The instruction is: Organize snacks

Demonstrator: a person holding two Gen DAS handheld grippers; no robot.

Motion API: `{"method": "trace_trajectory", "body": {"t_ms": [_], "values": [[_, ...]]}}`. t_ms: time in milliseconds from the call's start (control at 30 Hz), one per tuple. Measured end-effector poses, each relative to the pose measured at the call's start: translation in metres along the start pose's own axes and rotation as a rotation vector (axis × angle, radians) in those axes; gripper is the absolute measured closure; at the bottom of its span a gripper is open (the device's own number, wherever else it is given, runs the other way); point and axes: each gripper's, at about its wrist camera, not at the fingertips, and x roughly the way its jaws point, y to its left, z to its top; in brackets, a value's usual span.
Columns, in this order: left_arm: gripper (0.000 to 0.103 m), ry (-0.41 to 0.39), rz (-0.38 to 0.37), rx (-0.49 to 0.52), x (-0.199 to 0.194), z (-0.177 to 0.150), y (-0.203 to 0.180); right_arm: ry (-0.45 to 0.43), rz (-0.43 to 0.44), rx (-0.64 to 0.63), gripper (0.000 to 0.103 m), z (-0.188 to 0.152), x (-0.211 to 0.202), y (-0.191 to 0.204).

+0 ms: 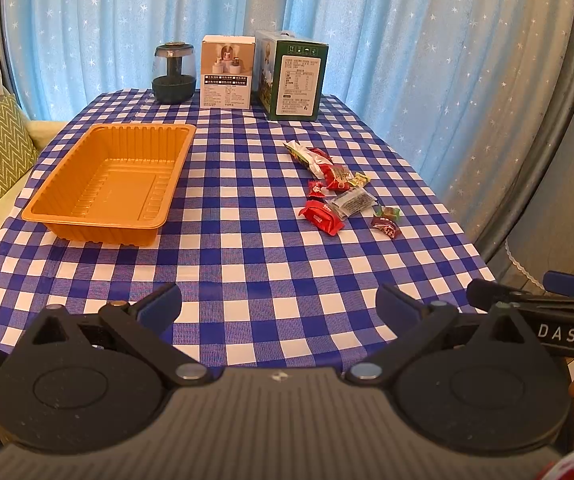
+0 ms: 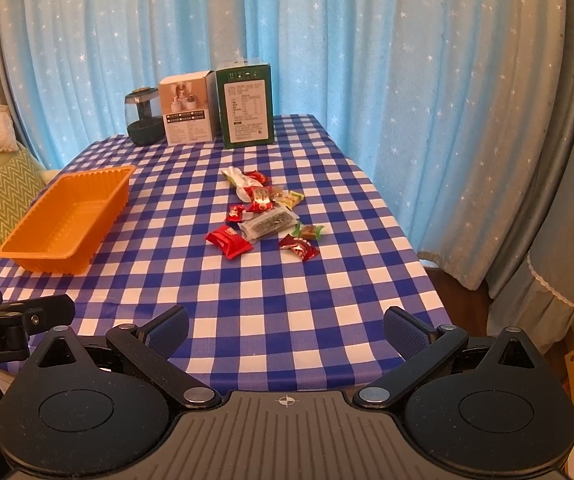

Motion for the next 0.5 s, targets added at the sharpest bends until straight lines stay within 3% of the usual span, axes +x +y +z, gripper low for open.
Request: {"method": "trace_trajectory", "body": {"t_ms": [500], "values": [[0.000,-0.001,0.001,0.000,0.0004,-0.0005,-0.0007,-0.002,0.001,-0.002,0.001,-0.0005,0.0013,-0.0024]]}}
